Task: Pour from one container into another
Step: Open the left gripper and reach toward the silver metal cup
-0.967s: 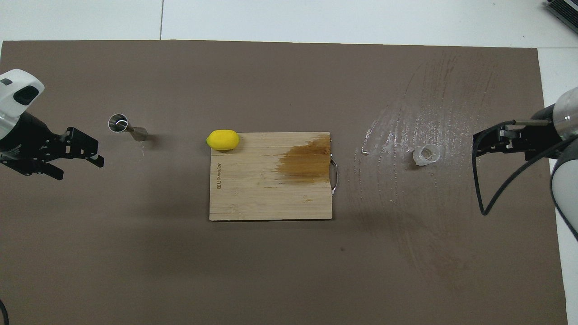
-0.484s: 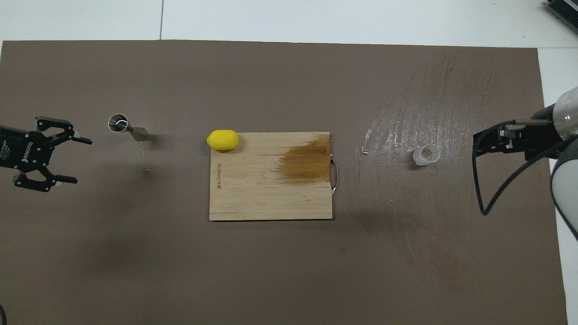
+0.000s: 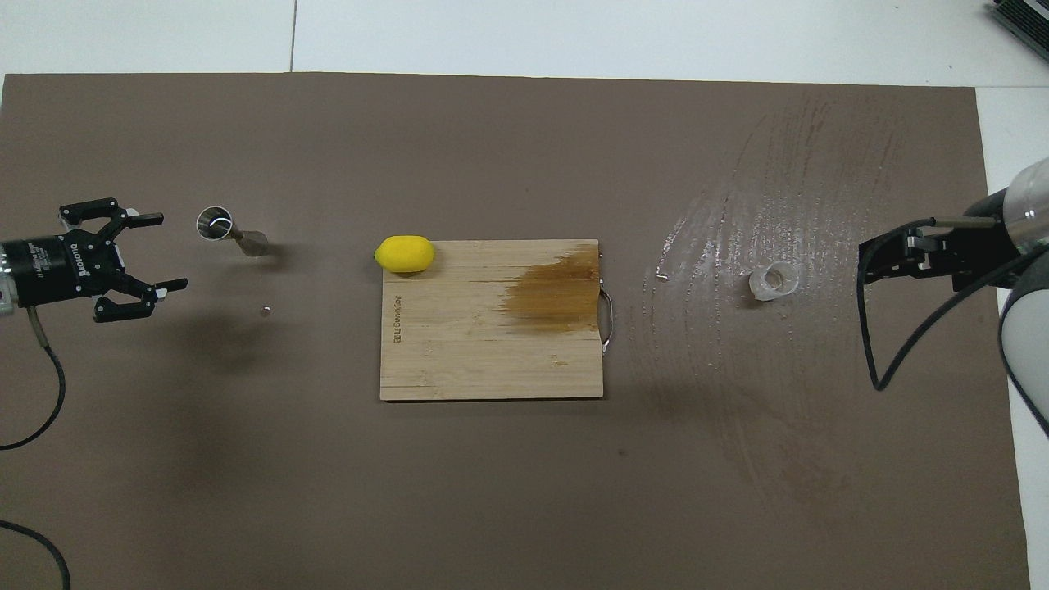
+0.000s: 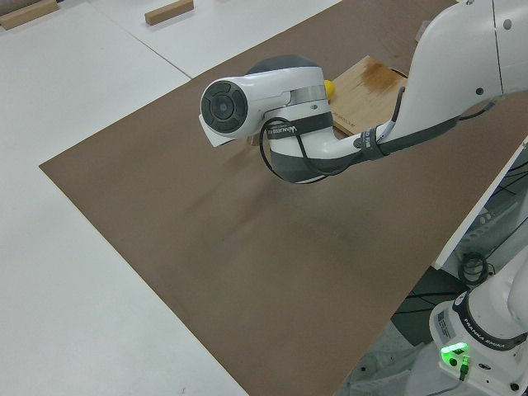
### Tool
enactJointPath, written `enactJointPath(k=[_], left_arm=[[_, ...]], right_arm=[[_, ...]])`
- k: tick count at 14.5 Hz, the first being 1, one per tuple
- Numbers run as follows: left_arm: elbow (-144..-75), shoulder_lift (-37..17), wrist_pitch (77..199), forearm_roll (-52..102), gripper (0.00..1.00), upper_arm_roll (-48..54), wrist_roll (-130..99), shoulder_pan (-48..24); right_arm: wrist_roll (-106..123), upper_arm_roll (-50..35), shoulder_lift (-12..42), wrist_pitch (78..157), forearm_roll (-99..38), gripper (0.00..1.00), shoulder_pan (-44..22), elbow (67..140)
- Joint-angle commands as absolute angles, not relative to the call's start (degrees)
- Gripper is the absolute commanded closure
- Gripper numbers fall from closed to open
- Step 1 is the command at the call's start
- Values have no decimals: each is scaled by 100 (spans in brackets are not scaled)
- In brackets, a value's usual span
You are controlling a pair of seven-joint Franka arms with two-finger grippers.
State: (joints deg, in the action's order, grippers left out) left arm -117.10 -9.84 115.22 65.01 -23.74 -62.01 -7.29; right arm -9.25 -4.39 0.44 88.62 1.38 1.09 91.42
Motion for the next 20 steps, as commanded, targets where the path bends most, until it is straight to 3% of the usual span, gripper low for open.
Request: enactJointPath(k=[1, 16, 20], left_arm=[[-12111, -791, 11943, 7406, 0, -2426, -6495, -957], [-12182, -1283, 12489, 8314, 1, -2382, -6091, -1239], [-12190, -1371, 12498, 8429, 10, -2382, -6012, -1283]], right_arm=[[-782, -475, -70, 8851, 53, 0, 193, 9255], [-782, -475, -70, 8851, 53, 0, 193, 9255], [-782, -475, -70, 8851, 53, 0, 193, 9255]])
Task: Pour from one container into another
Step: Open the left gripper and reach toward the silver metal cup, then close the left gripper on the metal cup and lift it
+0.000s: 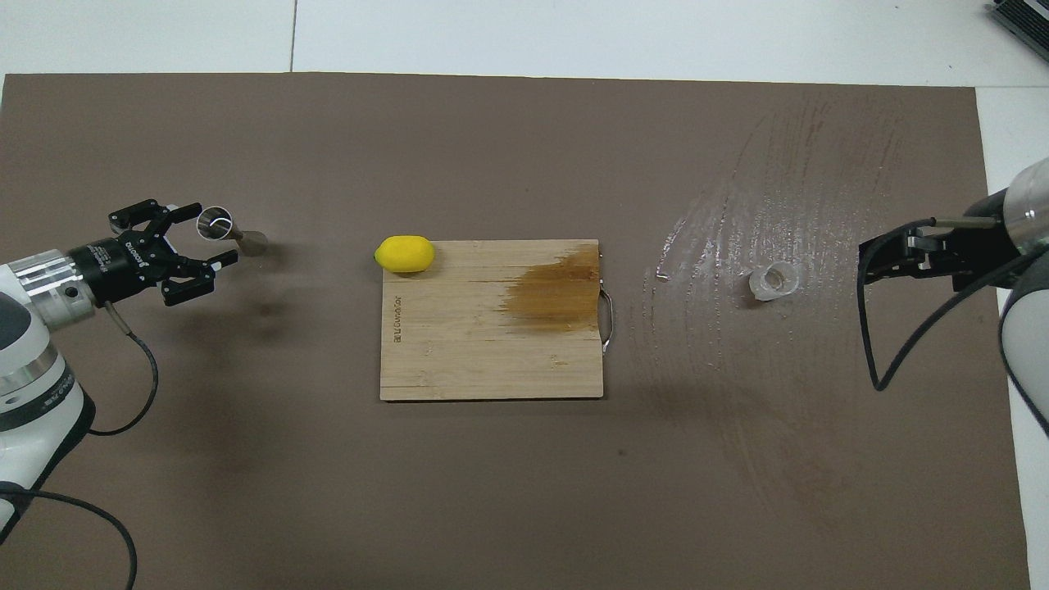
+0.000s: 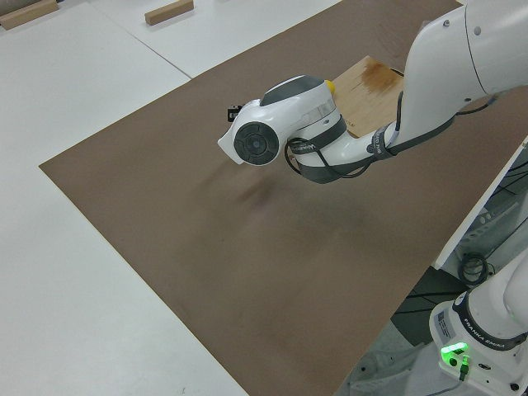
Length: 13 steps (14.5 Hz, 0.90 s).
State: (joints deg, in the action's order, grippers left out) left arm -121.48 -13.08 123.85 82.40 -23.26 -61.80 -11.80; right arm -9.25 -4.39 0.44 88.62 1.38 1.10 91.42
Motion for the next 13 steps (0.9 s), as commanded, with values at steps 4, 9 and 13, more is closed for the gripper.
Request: enactJointPath(k=[4, 9, 13], left_arm=[[-12182, -1380, 12498, 8517, 54, -2382, -5994, -1327], [-12164, -1362, 12393, 8517, 100, -2373, -5976, -1318], [-12033, -1257, 11770, 8604, 100, -2207, -6519, -1353]], right_arm=[[-782, -475, -70, 8851, 53, 0, 193, 9255], [-782, -475, -70, 8851, 53, 0, 193, 9255], [-782, -475, -70, 8851, 53, 0, 193, 9255]])
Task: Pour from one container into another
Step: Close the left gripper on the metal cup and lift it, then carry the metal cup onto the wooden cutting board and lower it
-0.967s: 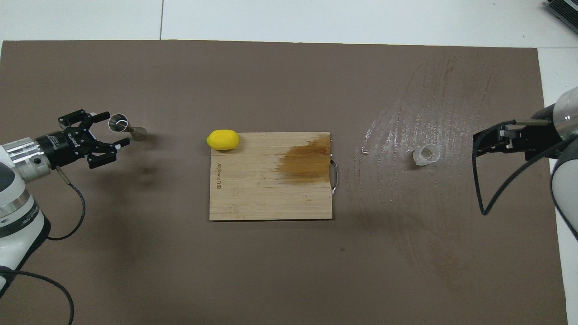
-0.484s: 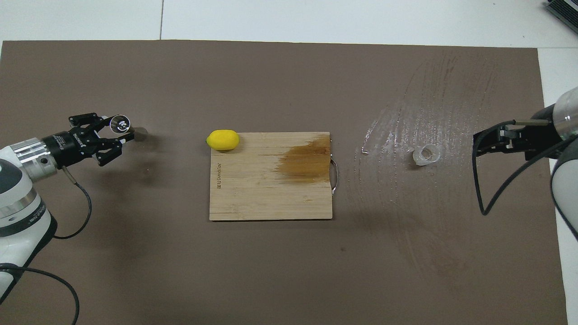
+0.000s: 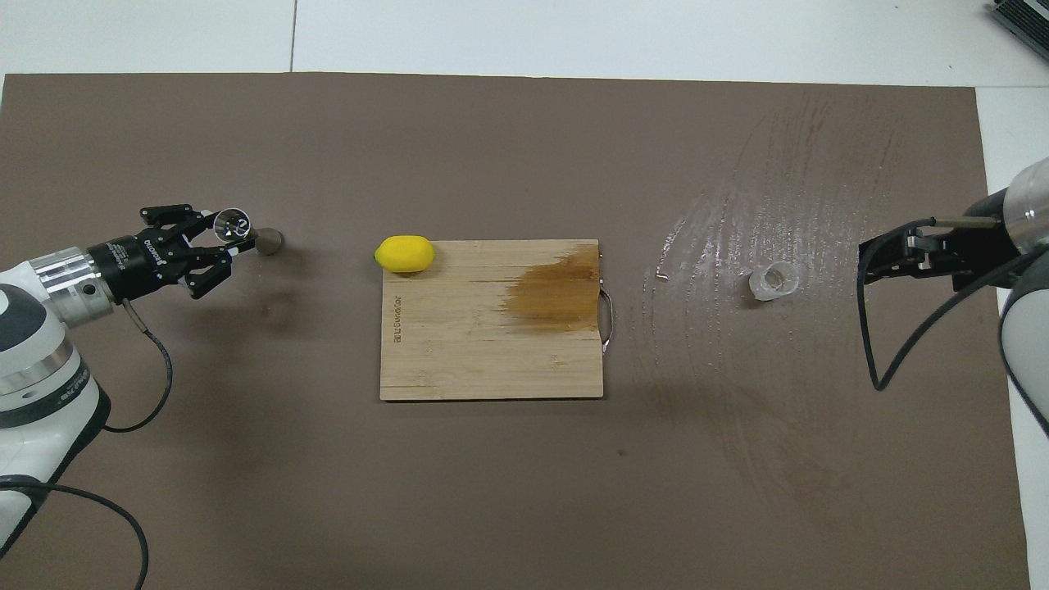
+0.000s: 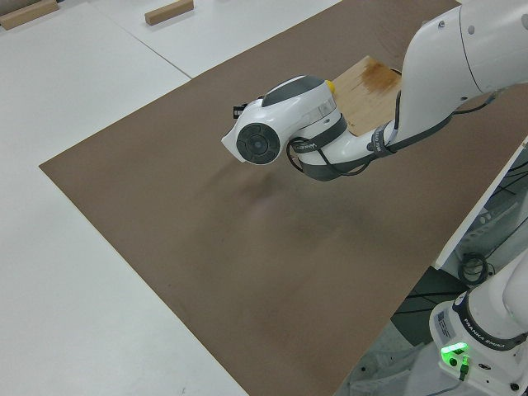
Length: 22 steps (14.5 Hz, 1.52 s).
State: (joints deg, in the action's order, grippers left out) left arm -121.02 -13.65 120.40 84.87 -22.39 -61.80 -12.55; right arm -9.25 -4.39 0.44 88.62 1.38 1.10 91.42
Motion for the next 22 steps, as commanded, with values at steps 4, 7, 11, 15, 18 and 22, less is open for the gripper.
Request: enactJointPath(k=[4, 7, 11, 15, 18, 22], left_arm=[[-11962, -748, 11847, 8640, 100, -1785, -6688, -1826], [-11944, -633, 12451, 8657, 100, -1609, -6926, -2624], [-11953, -711, 13786, 9524, 100, -1591, -6935, -4074], [-11909, -993, 14966, 10282, 100, -1582, -6943, -5307], [-11672, -1379, 15257, 10503, 100, -1582, -6943, -5633], [-11654, -1459, 15258, 10529, 100, -1582, -6943, -5704]], right_arm=[[-782, -475, -70, 8851, 53, 0, 193, 9255], [-782, -475, -70, 8851, 53, 0, 193, 9255], [-782, -475, -70, 8851, 53, 0, 185, 9255], [-782, -475, -70, 8851, 53, 0, 193, 9255], [-765, -475, -70, 8833, 53, 0, 193, 9264], [-738, -466, -70, 8833, 53, 0, 237, 9264]])
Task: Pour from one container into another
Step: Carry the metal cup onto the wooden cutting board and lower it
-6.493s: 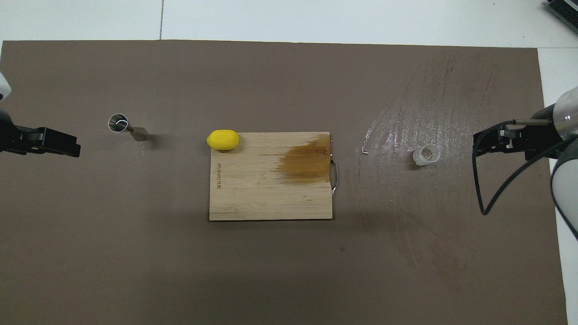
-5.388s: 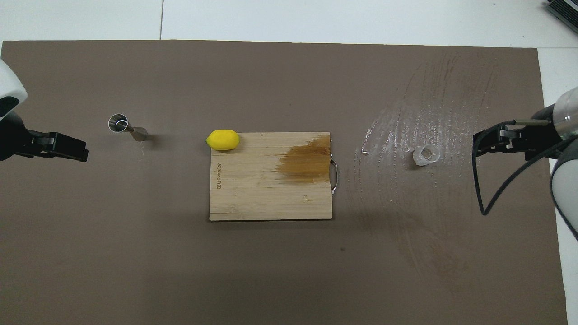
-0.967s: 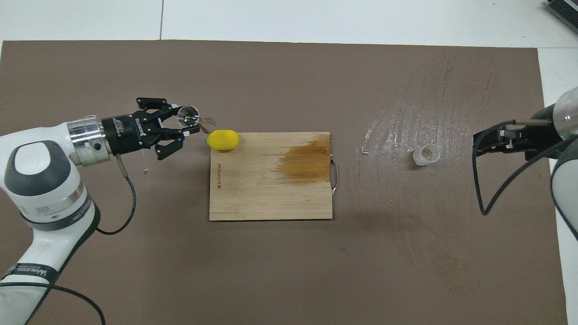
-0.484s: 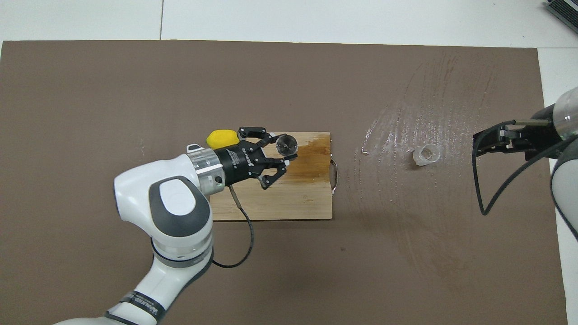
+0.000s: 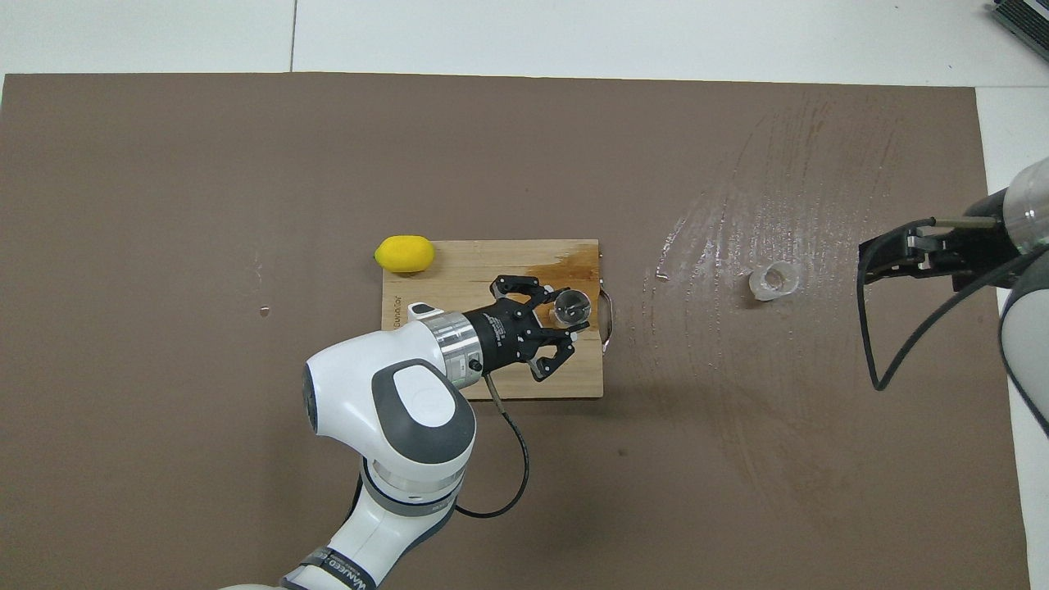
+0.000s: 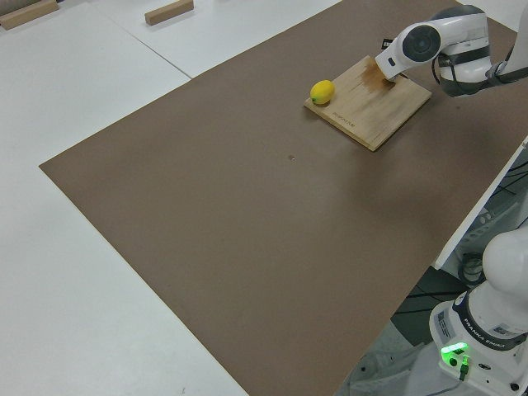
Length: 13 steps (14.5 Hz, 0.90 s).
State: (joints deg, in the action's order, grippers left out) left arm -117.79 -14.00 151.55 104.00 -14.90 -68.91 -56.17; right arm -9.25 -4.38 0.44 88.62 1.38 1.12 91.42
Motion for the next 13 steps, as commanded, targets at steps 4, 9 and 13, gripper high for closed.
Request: enactJointPath(k=[4, 9, 13], left_arm=[[-11672, -1494, 15258, 10512, 100, -1582, -6943, -5730], [-11707, -1573, 15267, 10503, 97, -1600, -6935, -5766], [-11689, -1582, 15258, 10459, 0, -1600, -6926, -5766]], right_arm=[[-1647, -466, -26, 9017, 53, 0, 308, 9237], [-3890, -457, 166, 9202, -332, 6, 386, 9255], [-5166, -457, 351, 9640, -1159, 6, 922, 9517]])
